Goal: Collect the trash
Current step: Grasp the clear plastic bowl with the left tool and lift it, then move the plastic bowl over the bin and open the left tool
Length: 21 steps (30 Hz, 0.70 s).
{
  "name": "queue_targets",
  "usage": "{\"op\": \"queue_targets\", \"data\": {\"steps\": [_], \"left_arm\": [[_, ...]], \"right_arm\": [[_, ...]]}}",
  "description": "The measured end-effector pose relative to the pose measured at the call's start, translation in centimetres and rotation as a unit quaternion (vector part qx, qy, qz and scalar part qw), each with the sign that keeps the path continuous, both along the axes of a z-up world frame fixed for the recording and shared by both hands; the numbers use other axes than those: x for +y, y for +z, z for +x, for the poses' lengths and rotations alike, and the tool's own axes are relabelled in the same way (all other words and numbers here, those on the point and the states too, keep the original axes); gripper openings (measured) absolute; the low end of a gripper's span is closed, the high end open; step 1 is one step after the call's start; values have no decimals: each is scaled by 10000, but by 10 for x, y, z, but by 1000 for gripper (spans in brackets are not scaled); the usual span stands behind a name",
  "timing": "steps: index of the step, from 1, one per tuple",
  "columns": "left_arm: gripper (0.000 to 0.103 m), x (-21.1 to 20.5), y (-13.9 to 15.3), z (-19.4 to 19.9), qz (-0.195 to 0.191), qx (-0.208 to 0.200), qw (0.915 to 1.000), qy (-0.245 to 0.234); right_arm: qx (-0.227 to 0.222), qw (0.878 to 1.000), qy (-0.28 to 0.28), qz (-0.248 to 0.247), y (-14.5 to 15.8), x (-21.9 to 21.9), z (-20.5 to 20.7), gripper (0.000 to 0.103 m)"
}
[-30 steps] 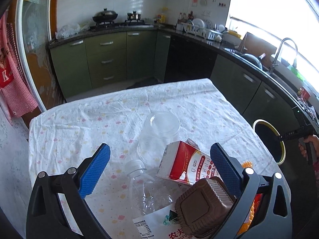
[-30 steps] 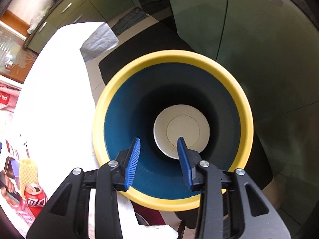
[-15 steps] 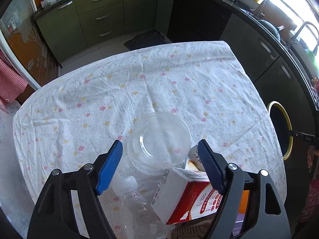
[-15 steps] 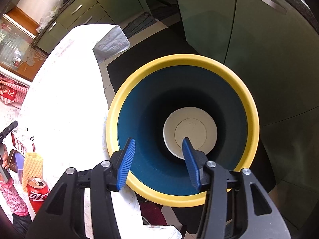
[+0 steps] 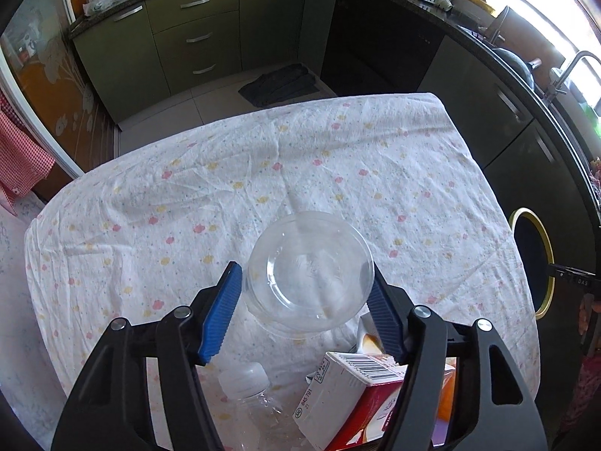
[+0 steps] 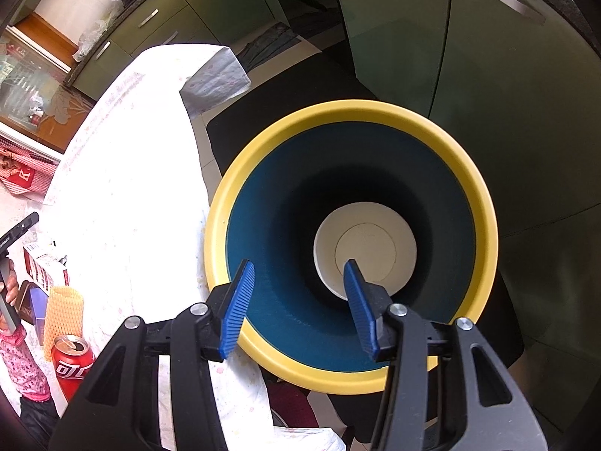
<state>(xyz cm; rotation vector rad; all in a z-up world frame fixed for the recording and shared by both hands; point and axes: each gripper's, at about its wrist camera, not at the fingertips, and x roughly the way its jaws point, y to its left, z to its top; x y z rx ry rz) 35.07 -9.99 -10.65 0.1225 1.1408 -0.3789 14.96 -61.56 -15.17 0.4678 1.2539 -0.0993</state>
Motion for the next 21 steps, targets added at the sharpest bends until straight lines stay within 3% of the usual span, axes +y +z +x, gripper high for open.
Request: {"op": "queue_targets", "data": {"steps": [5,10,15,21], "left_arm": [[65,-13,35,-16,-17,-324,9993,-184],[65,-53,74,-46,-103,-634,9961,-613],[65,-126,92,-80,-329,-637,9890,-1298],[65,-240,85,-121,-422,-430,9725,-2251]], "right_arm": [[-216,9997,-9,-60,12,0,-12,48],[-507,9985,-117,-175,25,-9,-39,48],[-701,9964,-313,-372,33,-28,-82,48],[-770,9931,-648,-602,33,-53,-144,48]]}}
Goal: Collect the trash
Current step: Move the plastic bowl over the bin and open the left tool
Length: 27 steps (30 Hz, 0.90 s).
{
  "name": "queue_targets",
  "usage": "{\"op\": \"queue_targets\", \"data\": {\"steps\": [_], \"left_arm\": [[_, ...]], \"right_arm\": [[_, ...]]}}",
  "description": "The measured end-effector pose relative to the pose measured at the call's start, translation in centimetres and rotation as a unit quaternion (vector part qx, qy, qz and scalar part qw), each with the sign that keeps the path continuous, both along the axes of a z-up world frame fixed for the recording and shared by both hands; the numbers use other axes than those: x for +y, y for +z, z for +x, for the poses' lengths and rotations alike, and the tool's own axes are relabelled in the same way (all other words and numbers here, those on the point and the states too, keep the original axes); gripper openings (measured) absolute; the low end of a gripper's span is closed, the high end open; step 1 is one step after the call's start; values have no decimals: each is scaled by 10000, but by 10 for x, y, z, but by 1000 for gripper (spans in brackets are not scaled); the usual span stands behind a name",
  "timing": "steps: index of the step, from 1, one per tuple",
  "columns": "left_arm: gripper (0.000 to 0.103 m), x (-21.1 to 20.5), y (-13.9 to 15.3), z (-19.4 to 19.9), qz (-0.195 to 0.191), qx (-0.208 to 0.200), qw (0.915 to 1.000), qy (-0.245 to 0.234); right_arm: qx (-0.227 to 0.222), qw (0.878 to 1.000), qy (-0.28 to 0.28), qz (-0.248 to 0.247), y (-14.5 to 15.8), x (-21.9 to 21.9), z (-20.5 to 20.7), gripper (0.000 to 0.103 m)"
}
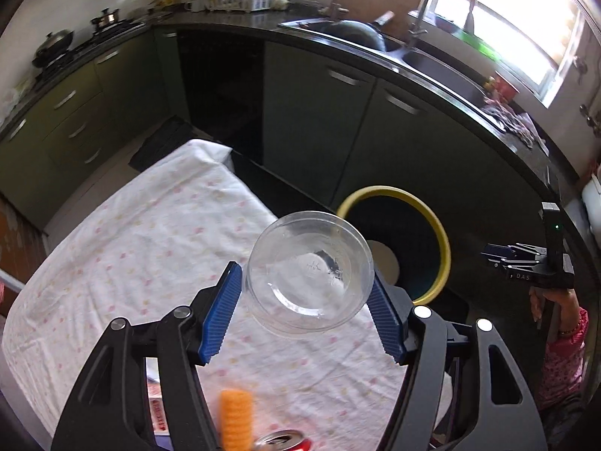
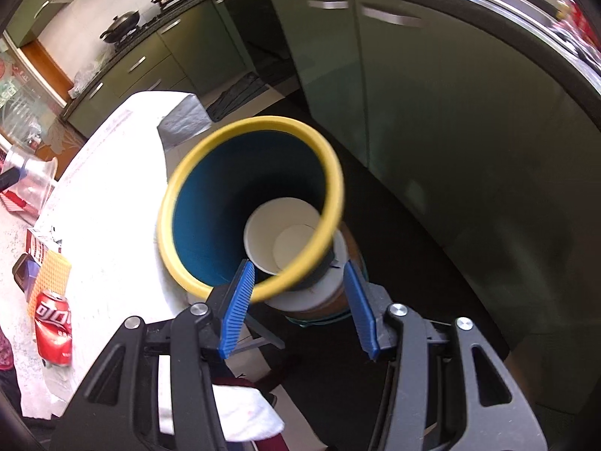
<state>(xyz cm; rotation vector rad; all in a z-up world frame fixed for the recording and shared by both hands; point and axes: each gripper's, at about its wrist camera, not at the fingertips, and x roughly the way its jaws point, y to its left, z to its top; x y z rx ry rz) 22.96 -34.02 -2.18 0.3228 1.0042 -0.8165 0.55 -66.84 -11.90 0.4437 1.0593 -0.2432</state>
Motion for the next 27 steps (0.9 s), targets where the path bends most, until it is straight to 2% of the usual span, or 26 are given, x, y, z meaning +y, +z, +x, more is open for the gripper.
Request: {"op": "queue_targets", "data": {"steps": [7,10,12,13,14,16,20,23,27], "left_arm": [[65,-117,-38,-35,350,343,9960,-741],[66,-156,-57,-42,476,462,9936,-919],[67,-175,-64,-45,525,381,9933,-953],[69,-182,-66,-45,552,305,9936,-939],[78,-188,-66,-45,572,263,9937,-932],[86,-192,-61,-45,530,188,9946,-868],[87,-177,-42,-47,318,73,9958,-857],[87,-150,-23,-48,91,-19,9969,-781],[89,-91,6,-55,-334,-81,9981,-515]], "right_arm": [[-115,9996,-268,57,-15,-20,-40,48],[-148,9993,-307,147,-23,-26,-47,48],[-155,9992,-308,221,-28,-30,-53,48],[-143,9991,-312,249,-31,-31,-53,49],[-137,9991,-306,270,-33,-32,-53,51],[-143,9991,-280,286,-34,-33,-52,51],[-137,9992,-239,275,-35,-31,-53,51],[-139,9994,-182,270,-34,-26,-49,51],[-107,9997,-52,236,-32,-15,-44,51]]}}
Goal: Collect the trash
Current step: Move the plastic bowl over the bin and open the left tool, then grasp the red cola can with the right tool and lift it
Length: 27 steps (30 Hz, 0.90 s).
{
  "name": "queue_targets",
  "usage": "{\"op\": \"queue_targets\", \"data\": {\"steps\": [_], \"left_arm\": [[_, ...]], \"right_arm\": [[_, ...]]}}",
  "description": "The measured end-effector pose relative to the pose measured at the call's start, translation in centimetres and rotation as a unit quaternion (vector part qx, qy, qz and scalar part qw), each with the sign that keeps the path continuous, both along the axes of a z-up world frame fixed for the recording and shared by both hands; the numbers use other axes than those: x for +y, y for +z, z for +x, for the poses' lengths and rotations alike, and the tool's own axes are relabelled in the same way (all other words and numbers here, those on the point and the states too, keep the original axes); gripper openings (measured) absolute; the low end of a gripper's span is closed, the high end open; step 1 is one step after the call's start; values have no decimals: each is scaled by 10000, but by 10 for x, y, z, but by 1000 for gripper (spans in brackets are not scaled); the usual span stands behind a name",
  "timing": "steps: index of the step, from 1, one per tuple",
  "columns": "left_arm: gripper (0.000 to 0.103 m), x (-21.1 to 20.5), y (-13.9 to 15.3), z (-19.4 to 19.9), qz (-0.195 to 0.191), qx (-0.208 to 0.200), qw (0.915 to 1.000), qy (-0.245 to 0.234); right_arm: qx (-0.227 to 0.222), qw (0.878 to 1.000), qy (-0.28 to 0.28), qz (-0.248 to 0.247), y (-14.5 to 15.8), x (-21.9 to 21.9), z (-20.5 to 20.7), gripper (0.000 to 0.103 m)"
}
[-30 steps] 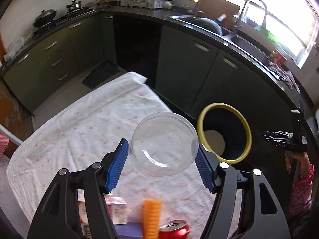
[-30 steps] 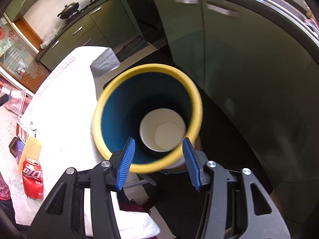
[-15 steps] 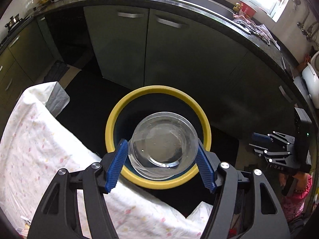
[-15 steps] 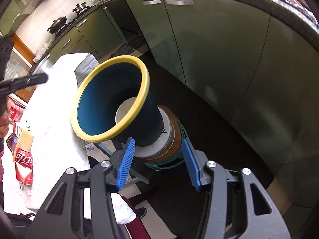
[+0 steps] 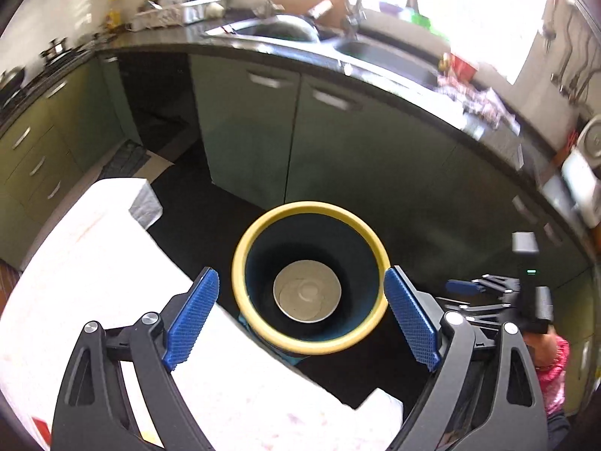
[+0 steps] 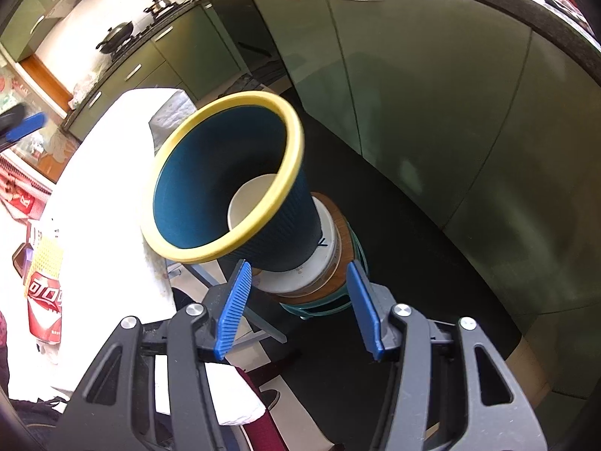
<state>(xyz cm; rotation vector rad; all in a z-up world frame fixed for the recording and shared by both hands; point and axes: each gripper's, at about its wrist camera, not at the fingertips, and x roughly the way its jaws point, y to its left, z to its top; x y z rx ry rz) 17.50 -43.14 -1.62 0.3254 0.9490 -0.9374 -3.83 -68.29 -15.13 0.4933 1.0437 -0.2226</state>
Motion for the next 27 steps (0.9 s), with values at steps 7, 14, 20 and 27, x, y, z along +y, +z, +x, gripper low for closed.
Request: {"op": "queue_targets", "data": {"steps": [7,14,20,27], "left_arm": [[92,120,32,-26,-433,-227,9966,666],[94,244,41,-45,-435,-783,9816,1684],[95,329,25,-58,-193,-935,9665,2381],[96,404,2,-76,-40,-853,9471,3095]], "right_arm": [[-48,9989,469,-81,13,39,21,52],[-200,9872,1579,-72,30,115,62,53],[-76,9604,2781,115,43,204,104,56],[324,9367,3477,248,66,296,124,64]]}}
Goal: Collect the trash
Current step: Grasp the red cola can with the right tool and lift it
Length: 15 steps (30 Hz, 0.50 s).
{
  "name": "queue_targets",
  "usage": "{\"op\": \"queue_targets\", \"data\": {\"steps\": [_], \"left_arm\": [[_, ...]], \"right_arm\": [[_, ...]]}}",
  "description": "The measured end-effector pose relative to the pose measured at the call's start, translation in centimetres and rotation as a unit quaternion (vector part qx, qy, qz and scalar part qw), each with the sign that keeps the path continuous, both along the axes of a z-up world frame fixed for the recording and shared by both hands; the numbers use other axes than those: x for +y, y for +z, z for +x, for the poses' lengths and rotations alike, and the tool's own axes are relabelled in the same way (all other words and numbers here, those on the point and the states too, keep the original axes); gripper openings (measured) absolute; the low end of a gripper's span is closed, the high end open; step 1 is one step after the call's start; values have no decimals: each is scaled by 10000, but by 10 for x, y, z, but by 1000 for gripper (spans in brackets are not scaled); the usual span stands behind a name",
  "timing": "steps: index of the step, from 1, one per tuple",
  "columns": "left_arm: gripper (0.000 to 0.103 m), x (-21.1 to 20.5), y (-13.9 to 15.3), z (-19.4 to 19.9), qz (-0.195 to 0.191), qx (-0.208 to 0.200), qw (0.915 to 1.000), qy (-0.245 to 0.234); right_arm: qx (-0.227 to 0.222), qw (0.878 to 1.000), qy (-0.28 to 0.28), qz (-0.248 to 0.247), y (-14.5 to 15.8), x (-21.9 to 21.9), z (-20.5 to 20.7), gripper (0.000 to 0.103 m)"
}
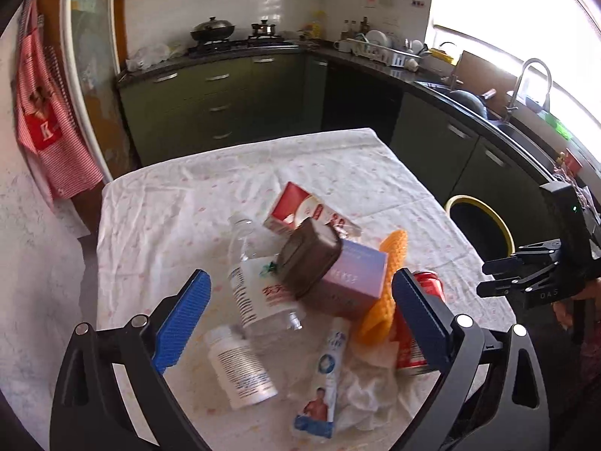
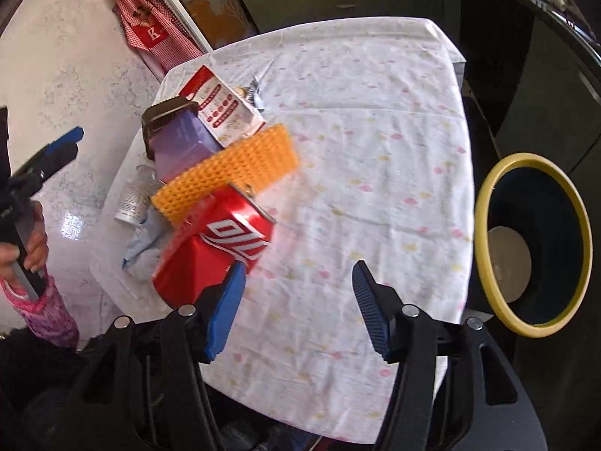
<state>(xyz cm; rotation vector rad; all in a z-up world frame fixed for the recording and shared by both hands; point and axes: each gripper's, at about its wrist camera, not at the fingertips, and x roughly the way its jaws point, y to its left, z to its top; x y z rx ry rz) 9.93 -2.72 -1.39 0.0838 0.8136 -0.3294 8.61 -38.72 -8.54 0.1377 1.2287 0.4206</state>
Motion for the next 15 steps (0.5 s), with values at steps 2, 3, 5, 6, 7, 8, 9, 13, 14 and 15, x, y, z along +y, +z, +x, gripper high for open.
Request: {"op": "queue_targets", "data": {"steps": [2,3,5,6,7,8,9,13,14,15], "left_arm": [[96,17,-3,-3,10,-5,9999,158],[96,24,-4,-6,5,-18,9998,214],[96,34,-5,-10,4,-65,9995,300],[96,37,-5,-11,3,-91,9994,321],[97,41,-6,-12,-12,-117,9994,323],[97,41,-6,-13,-34,-127,9994,313],[97,41,-6,-15,-53,-133,9995,295],[97,41,-9,-21,-25,-180,9997,168],[98,39,-9,-23,5,-211,9997,132],[98,38,-11,-24,35,-235,9997,85]], "right_arm": [[252,9993,-130,260,5,15,4,72],[417,9983,-206,355,5,22,5,74],[757,9954,-301,511,6,38,12,74],[847,9943,-356,548,7,46,13,74],[902,9938,-424,501,7,53,15,74],[942,9937,-473,384,7,61,18,74],[1003,9932,-507,295,6,67,21,74],[1475,9870,-642,-21,-14,84,30,74],[1546,9858,-653,-86,-19,87,30,73],[1620,9845,-659,-153,-24,90,31,73]]}}
